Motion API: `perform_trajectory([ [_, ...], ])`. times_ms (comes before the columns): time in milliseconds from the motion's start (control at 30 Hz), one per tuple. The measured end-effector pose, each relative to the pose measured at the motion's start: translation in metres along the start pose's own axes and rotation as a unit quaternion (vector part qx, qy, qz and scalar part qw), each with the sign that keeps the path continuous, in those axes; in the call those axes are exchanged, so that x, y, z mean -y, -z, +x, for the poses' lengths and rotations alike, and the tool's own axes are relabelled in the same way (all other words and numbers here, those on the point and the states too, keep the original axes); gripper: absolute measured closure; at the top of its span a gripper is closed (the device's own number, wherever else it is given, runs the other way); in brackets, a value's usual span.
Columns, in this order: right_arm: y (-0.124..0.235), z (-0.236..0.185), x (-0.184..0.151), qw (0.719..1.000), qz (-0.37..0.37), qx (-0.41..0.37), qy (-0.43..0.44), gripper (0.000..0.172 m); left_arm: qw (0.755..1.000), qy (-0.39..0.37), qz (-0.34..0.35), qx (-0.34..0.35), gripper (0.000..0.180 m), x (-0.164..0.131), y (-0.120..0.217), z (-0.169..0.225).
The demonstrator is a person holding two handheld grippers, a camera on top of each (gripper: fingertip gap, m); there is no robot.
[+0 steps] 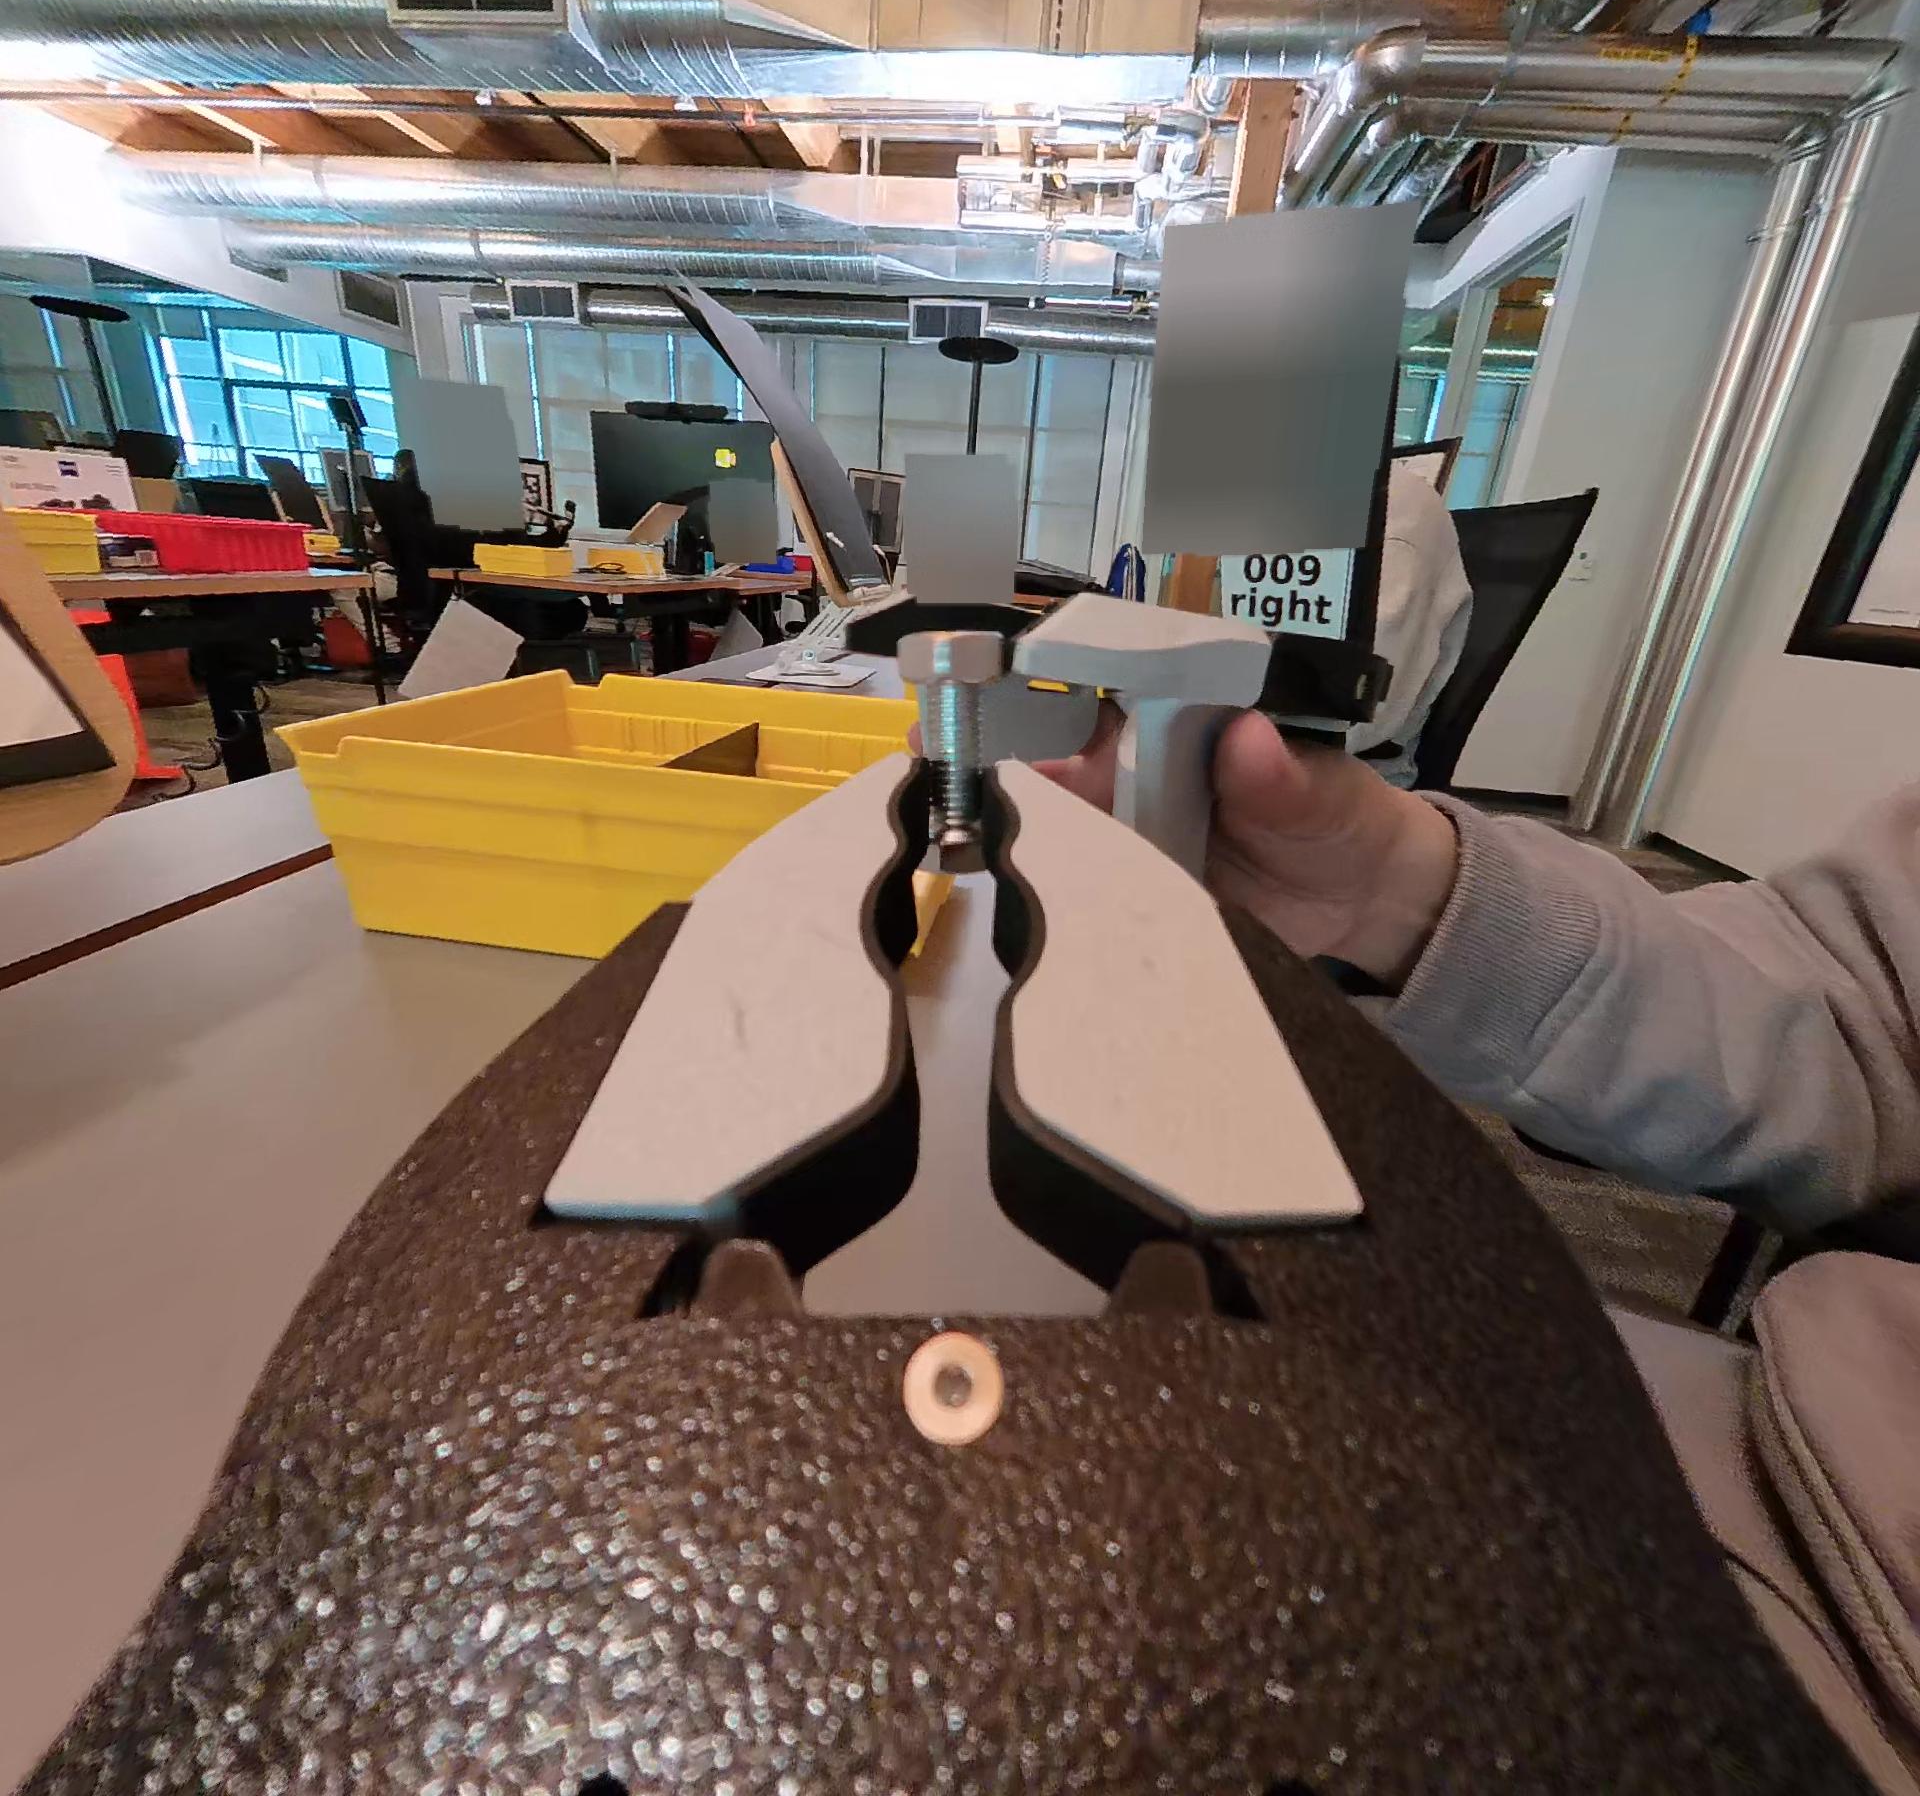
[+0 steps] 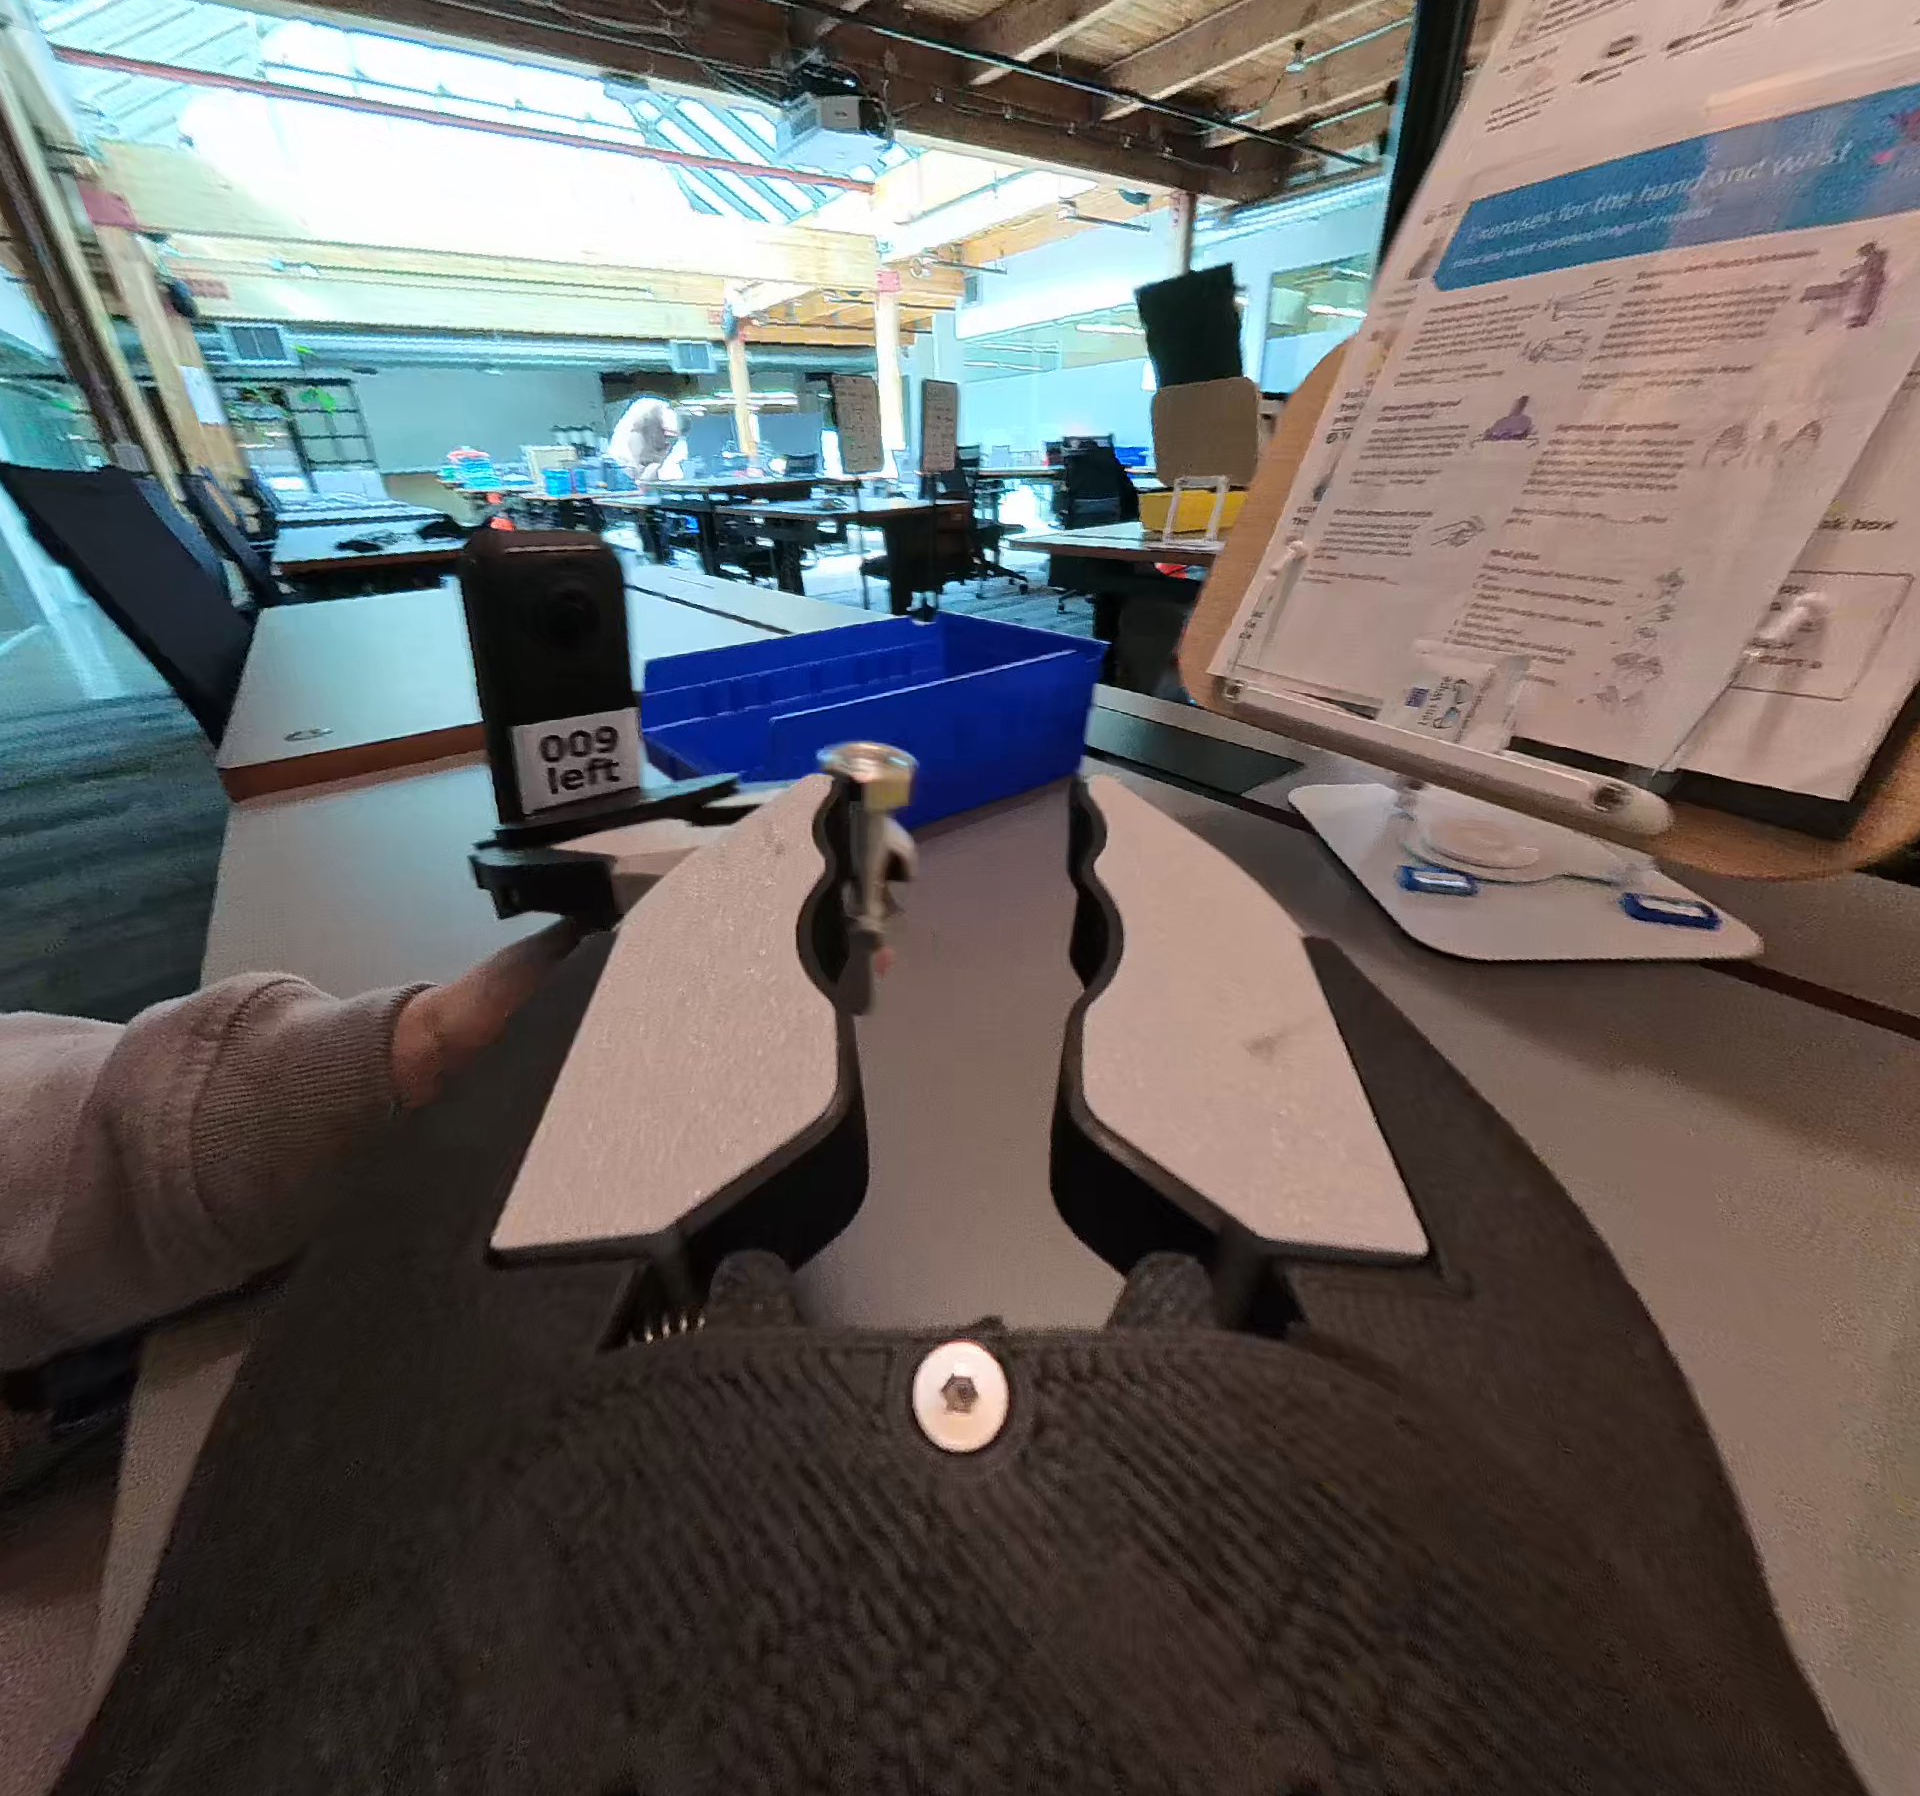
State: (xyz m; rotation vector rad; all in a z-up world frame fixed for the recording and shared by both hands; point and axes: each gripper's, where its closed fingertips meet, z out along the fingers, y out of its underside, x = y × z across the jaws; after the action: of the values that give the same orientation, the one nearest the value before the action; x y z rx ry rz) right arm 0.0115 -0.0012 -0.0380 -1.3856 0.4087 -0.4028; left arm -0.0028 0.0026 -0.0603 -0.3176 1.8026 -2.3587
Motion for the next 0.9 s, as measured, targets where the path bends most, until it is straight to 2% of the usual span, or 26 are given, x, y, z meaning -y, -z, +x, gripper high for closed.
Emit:
perform_trajectory([
  [33, 0.004, 0.013, -0.001, 1.000, -0.007, -0.027, -0.002, 0.142, 1.000, 0.001, 0.010, -0.002, 0.172, 0.003, 0.002, 0.000],
  [100, 0.012, 0.032, -0.001, 0.998, -0.007, -0.059, -0.008, 0.137, 1.000, -0.002, 0.023, 0.001, 0.172, 0.008, 0.006, -0.002],
  [200, 0.009, 0.017, 0.005, 0.999, 0.004, -0.014, -0.029, 0.130, 1.000, -0.001, 0.018, 0.006, 0.172, 0.006, 0.008, -0.005],
  [400, -0.010, -0.023, 0.003, 1.000, 0.000, 0.017, 0.003, 0.135, 1.000, -0.018, 0.004, 0.002, 0.172, 0.002, 0.004, -0.001],
  [733, -0.013, -0.016, -0.002, 0.999, -0.018, -0.031, 0.012, 0.143, 1.000, -0.030, -0.004, 0.008, 0.172, 0.000, 0.003, 0.001],
  [900, -0.002, 0.000, 0.006, 0.999, -0.017, -0.044, 0.012, 0.143, 1.000, -0.019, 0.017, 0.017, 0.172, 0.007, 0.010, -0.006],
])
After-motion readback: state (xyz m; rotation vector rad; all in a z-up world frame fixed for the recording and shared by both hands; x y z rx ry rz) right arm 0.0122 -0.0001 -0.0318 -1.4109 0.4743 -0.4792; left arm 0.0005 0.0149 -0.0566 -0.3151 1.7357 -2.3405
